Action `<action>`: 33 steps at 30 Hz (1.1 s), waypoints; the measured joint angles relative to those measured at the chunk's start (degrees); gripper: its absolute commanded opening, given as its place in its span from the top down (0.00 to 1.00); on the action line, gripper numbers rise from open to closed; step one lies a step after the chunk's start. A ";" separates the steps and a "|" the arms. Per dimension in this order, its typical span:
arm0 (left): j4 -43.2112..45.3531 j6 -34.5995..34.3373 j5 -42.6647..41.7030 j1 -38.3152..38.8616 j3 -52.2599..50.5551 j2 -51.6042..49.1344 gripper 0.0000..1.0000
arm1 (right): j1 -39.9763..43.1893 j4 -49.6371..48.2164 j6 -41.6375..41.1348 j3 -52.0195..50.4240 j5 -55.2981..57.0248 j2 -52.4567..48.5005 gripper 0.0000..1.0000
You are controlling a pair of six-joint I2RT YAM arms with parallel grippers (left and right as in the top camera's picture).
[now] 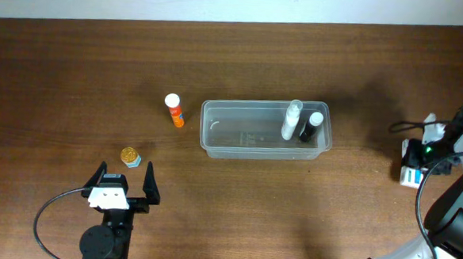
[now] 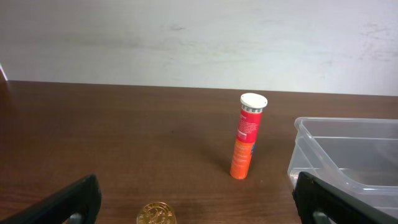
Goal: Pack container
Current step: 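Lower the right gripper and grasp the white Panadol box, then carry the Panadol box over the container and lower it inside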
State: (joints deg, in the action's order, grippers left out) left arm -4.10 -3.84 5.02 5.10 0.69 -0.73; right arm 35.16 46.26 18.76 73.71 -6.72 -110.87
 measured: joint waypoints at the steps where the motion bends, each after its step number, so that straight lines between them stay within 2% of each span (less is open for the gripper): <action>1: 0.00 0.00 0.00 0.00 0.00 0.00 0.01 | 0.00 1.38 -0.92 1.44 -0.90 0.00 0.67; 9: 0.00 0.00 0.00 0.00 0.00 0.00 0.01 | -0.09 16.06 -8.96 18.97 -13.25 0.00 0.67; 16: 0.00 0.00 0.00 0.00 0.00 0.00 0.01 | -3.19 28.37 -11.39 29.81 -25.77 0.04 0.67; 24: 0.00 0.00 0.00 0.00 0.00 0.00 0.01 | -13.99 36.74 -11.82 35.91 -29.49 0.13 0.67; 33: 0.00 0.00 0.00 0.00 0.00 0.00 0.00 | -27.71 38.36 -12.20 37.51 -26.21 1.42 0.68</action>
State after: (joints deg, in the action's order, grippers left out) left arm -4.10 -3.84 5.02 5.10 0.69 -0.73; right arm 7.44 84.62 6.57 111.22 -32.93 -109.45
